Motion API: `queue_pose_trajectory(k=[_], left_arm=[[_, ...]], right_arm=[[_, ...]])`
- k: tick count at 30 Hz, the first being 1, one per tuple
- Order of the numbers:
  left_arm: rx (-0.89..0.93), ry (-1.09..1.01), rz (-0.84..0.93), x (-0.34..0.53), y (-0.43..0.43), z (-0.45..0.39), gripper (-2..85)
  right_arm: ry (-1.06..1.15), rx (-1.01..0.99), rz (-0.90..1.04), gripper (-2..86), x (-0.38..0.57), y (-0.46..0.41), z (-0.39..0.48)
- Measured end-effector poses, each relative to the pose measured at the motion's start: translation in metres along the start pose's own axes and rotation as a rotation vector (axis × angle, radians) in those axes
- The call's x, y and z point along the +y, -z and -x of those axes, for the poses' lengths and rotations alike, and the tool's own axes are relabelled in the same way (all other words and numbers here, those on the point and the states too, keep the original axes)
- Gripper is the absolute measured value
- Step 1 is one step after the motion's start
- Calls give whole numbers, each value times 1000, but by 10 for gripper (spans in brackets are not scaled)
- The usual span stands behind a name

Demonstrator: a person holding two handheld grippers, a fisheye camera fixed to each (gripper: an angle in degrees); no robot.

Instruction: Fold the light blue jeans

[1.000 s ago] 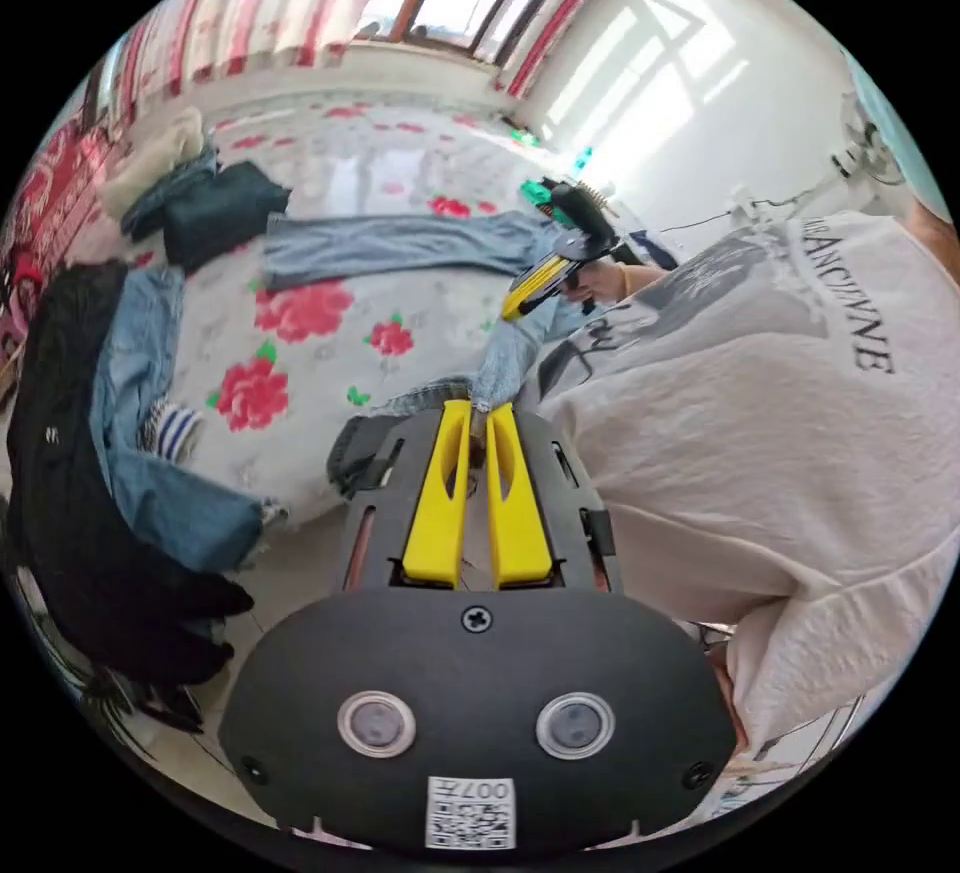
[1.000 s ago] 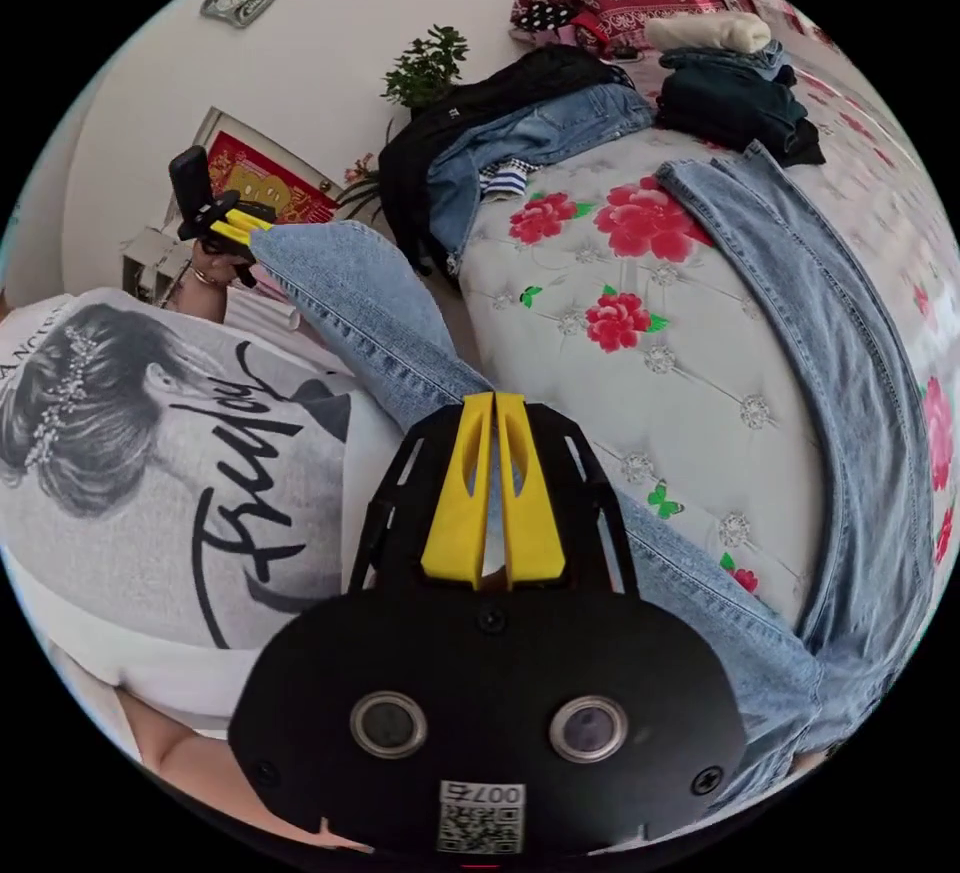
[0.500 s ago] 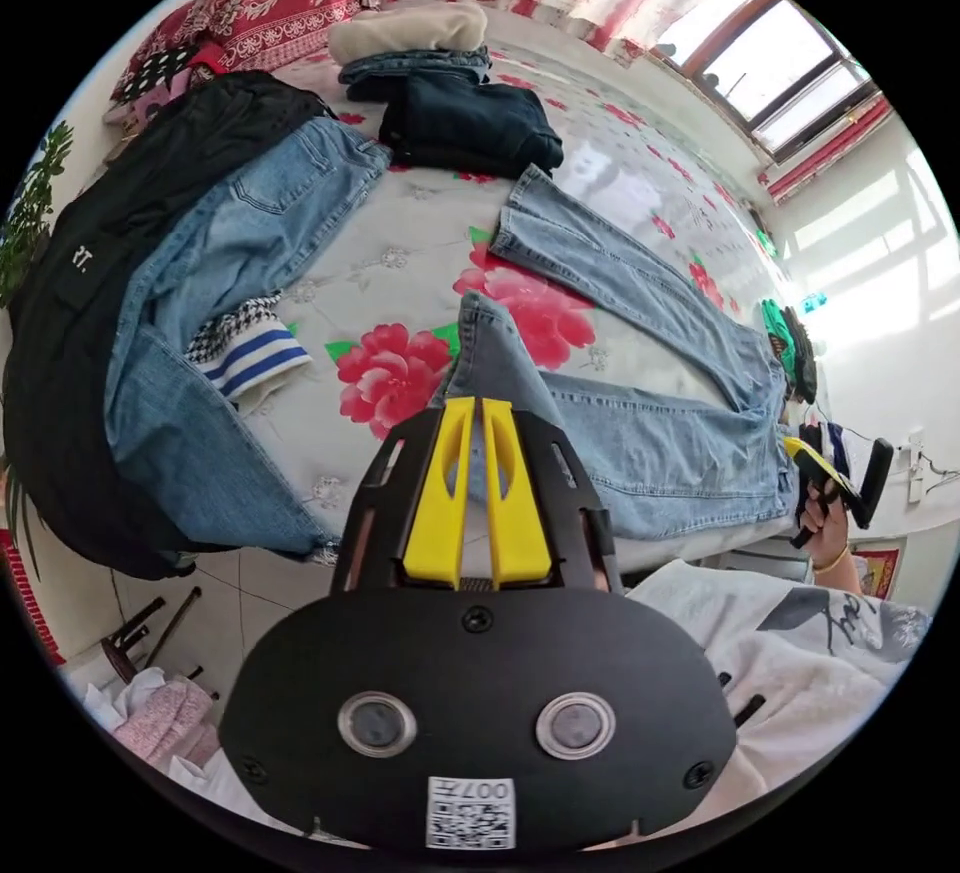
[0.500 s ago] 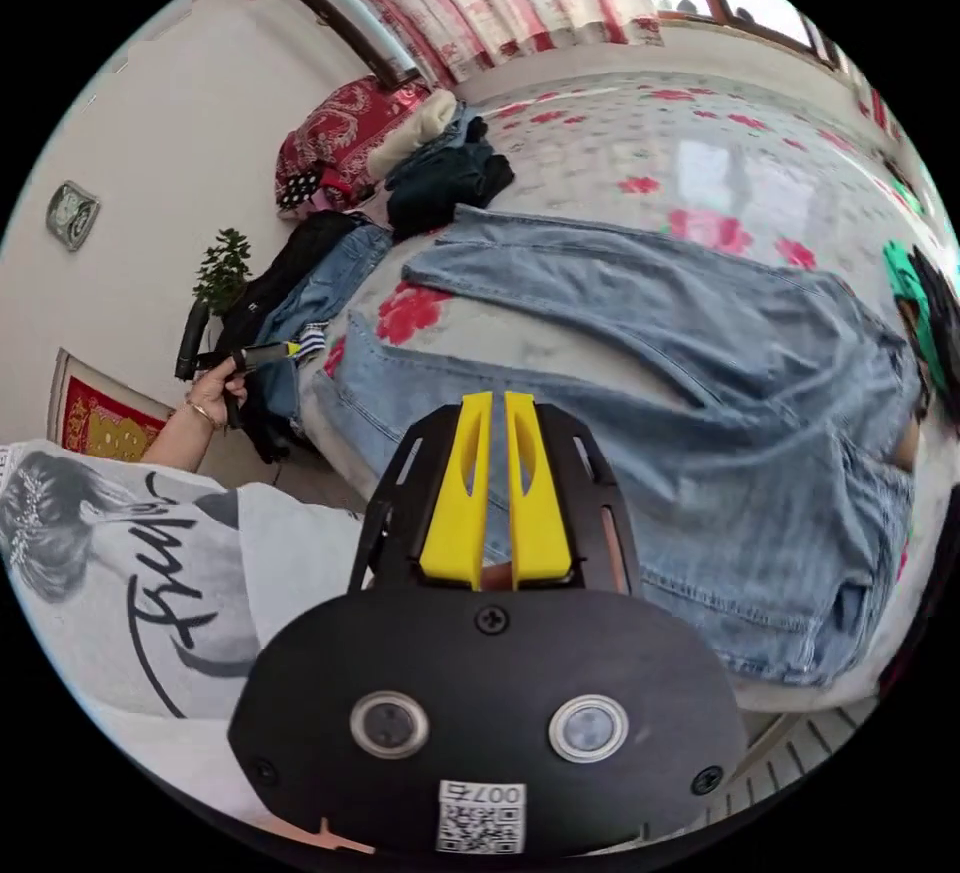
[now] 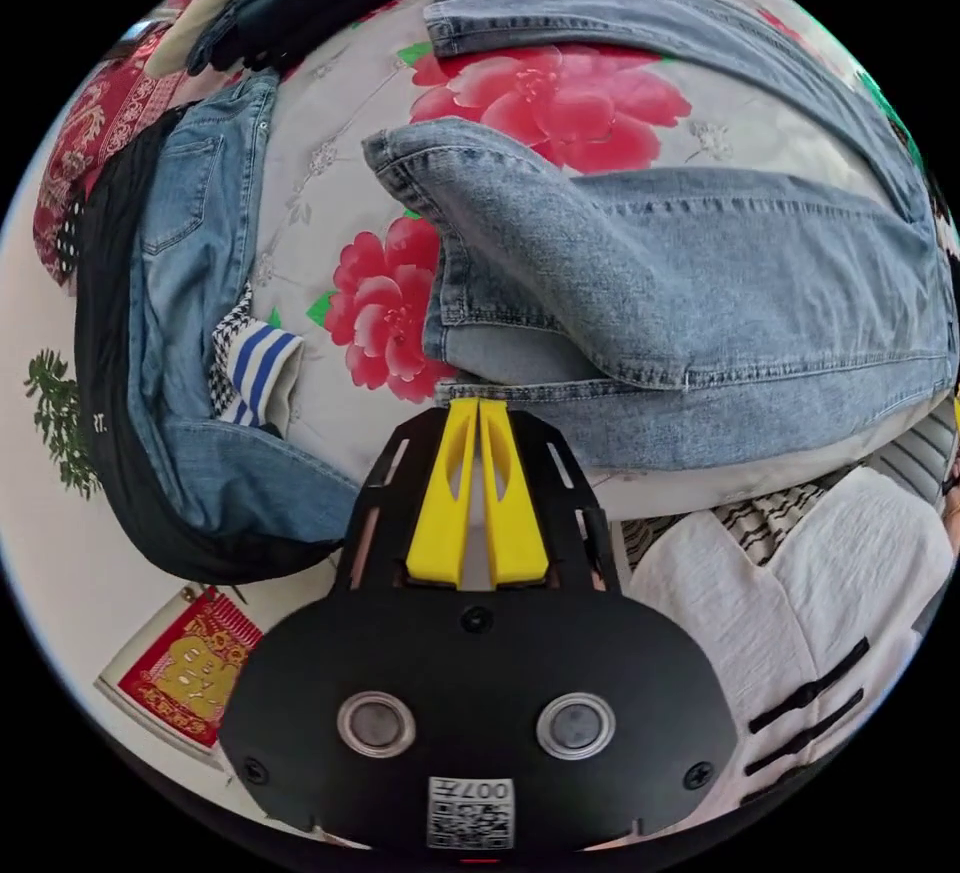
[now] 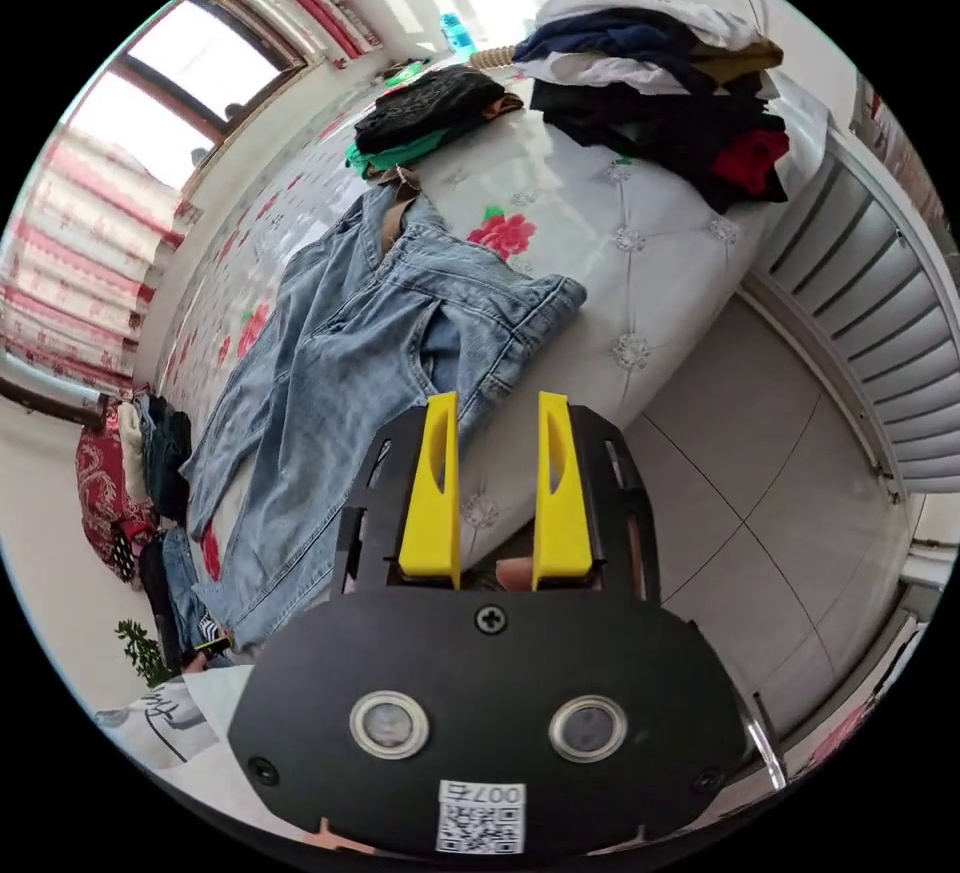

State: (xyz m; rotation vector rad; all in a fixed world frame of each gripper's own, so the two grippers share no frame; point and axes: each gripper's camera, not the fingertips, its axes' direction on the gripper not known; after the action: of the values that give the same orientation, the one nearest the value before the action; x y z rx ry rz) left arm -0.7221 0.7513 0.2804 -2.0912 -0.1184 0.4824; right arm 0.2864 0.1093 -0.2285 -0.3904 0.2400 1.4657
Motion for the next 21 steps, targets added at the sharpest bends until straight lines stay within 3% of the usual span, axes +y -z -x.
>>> queue_pose_trajectory(k=[2, 5, 7, 10, 12, 15, 17, 21], left_arm=[[-38, 15, 15, 6, 0, 3, -8], [126, 131, -23, 24, 2, 23, -9], [277, 316, -68, 42, 5, 46, -10], [239, 401, -101, 59, 17, 49, -10], [225, 401, -135, 63, 29, 41, -9], [324, 333, -236, 59, 53, 10, -9], [435, 229, -292, 46, 67, -23, -9], [639, -99, -372, 0, 103, -127, -4]], right_arm=[[-81, -56, 10, 91, -8, -5, -24], [-171, -155, 10, 96, -12, -14, -47], [-231, -217, 3, 97, -13, -20, -60], [-280, -345, 25, 90, -17, -30, -74], [-236, -326, 5, 86, -20, -22, -65], [164, -216, -67, 78, -14, 13, 3], [598, -142, -86, 73, 17, 35, 81], [991, -66, -82, 64, 70, 24, 158]])
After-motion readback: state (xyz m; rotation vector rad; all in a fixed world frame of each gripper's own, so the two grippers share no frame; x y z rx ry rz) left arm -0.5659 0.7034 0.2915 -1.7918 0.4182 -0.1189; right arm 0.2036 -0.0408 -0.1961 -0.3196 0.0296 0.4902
